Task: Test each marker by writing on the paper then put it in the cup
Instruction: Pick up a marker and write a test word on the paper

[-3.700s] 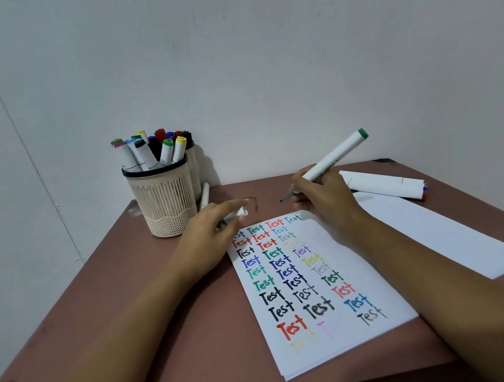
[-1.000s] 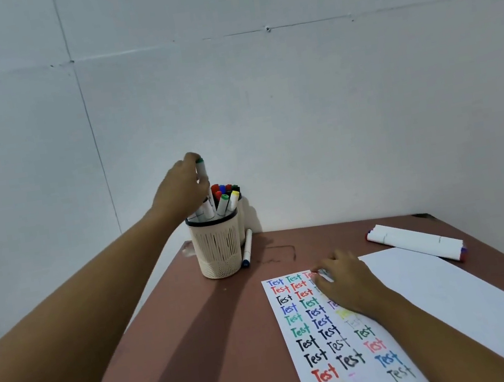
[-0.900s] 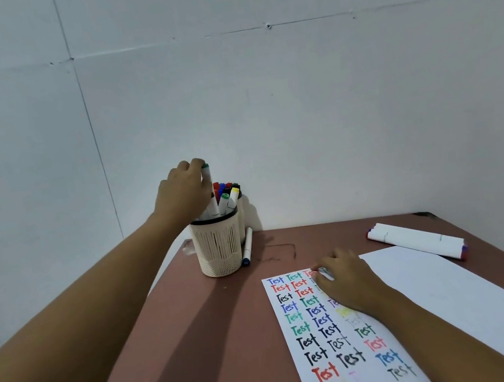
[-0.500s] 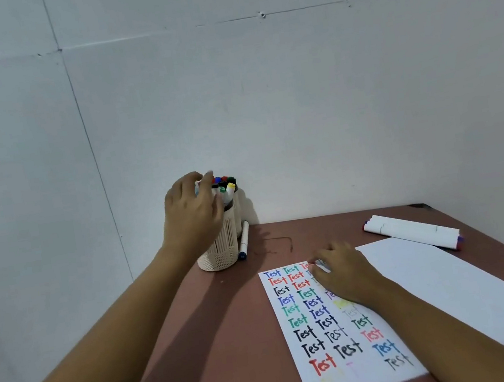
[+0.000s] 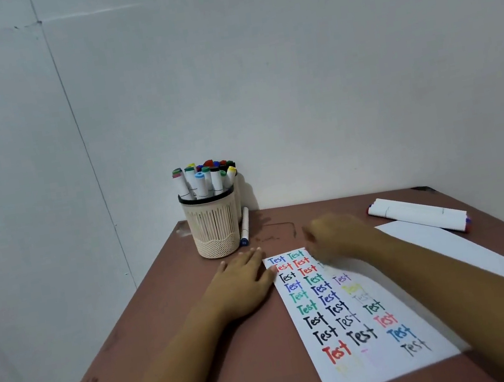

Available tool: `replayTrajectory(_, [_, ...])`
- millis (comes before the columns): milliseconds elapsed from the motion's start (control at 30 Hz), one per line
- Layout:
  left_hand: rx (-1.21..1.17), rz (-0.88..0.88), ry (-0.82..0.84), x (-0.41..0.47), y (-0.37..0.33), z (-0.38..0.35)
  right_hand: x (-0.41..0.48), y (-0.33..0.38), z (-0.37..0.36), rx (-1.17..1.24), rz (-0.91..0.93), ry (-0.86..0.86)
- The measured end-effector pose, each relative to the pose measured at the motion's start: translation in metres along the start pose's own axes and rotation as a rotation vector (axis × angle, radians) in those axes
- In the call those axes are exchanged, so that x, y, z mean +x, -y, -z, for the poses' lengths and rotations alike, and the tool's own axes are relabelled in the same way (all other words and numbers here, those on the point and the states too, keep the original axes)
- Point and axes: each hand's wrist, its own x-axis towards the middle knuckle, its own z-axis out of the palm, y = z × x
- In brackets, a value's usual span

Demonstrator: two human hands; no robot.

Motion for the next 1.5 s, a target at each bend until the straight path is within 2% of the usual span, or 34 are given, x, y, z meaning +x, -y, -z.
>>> replayTrajectory(133, [0.03, 0.009, 0.006, 0.001, 0.0, -0.001, 0.041, 0.019, 0.002, -0.007, 0.029, -0.046])
replayTrajectory(300, [0.028, 0.009, 0.012, 0.0, -0.001, -0.001, 0.08, 0.045, -0.013, -0.075, 0.161, -0.05])
replayTrajectory(467, [0.037, 0.005, -0.001, 0.0, -0.003, -0.001, 0.1, 0.055, -0.02, -0.162, 0.183, 0.063])
replayTrajectory(667, [0.036, -0.009, 0.002, 0.0, -0.001, 0.0, 0.097, 0.045, -0.021, -0.222, 0.223, 0.003])
replayTrajectory(767, [0.02, -0.002, 0.007, 0.0, -0.001, 0.001, 0.085, 0.028, -0.024, 0.011, 0.191, -0.098])
replayTrajectory(833, [-0.006, -0.003, -0.008, 0.0, -0.001, 0.002, 0.074, 0.019, -0.026, 0.243, 0.151, -0.184])
replayTrajectory(933, [-0.121, -0.014, -0.13, -0.001, -0.003, 0.005, 0.047, 0.011, -0.018, 0.682, 0.059, -0.349])
replayTrajectory(1000, [-0.229, -0.021, -0.249, 0.0, -0.004, 0.007, 0.024, 0.007, -0.002, 0.987, 0.015, -0.358])
replayTrajectory(1100, [-0.274, -0.111, -0.405, -0.001, -0.009, 0.01, -0.013, -0.001, 0.021, 1.283, 0.003, -0.293])
replayTrajectory(1167, [-0.26, -0.221, -0.443, -0.001, -0.012, 0.01, -0.03, -0.005, 0.027, 1.428, -0.014, -0.24])
replayTrajectory(1300, [-0.253, -0.382, -0.41, -0.001, -0.021, 0.006, -0.049, -0.007, 0.015, 1.67, -0.04, -0.191])
replayTrajectory(1433, [-0.239, -0.41, -0.495, 0.0, -0.025, 0.006, -0.05, 0.001, 0.008, 1.789, -0.064, -0.151])
replayTrajectory(1500, [-0.246, -0.423, -0.521, -0.001, -0.028, 0.006, -0.049, 0.006, 0.002, 1.769, -0.052, -0.111])
